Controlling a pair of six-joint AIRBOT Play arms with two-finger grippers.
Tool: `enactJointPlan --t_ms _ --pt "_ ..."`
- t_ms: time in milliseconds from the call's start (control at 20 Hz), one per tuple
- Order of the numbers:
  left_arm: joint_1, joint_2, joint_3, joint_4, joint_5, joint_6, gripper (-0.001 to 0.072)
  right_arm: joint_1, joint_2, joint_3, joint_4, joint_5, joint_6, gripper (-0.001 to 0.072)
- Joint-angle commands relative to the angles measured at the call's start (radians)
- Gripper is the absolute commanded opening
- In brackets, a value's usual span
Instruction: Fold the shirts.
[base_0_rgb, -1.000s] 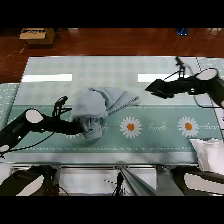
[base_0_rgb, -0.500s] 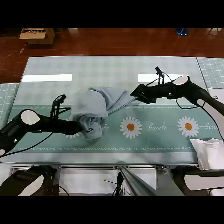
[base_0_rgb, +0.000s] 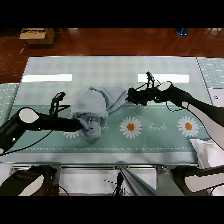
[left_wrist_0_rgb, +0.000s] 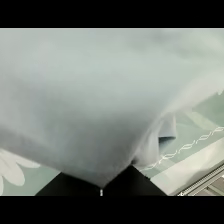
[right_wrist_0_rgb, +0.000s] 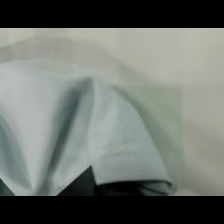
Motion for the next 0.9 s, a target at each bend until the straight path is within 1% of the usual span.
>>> enactJointPlan --t_ms 0,100,150,300,400,500,750,850 --pt "0.000 0.010 0.066 0.000 0.001 0.014 0.0021 0.013 0.016 0.030 0.024 -0.050 -0.021 0.0024" --pt "0.017 0.049 0.148 0.002 0.000 0.021 0.0021 -0.027 0.089 0.068 0.021 0.013 -0.096 0.0024" --pt "0.040 0.079 0.207 0.003 0.000 0.021 0.0021 -0.058 0.142 0.085 0.021 0.050 -0.115 0.0023" --pt "0.164 0.166 0.417 0.004 -0.026 0.021 0.0020 -0.170 0.333 0.117 -0.027 0.122 -0.121 0.0023" --pt "0.270 0.202 0.563 0.004 -0.081 0.021 0.0020 -0.248 0.479 0.124 -0.059 0.134 -0.120 0.0023" --pt "0.346 0.219 0.694 0.003 -0.139 0.021 0.0020 -0.305 0.621 0.124 -0.058 0.132 -0.120 0.0023" --pt "0.367 0.229 0.971 -0.004 -0.202 0.021 0.0020 -0.369 0.901 0.130 -0.073 0.133 -0.115 0.0023" --pt "0.367 0.233 1.055 -0.016 -0.237 0.021 0.0021 -0.391 0.971 0.161 -0.122 0.133 -0.079 0.0022"
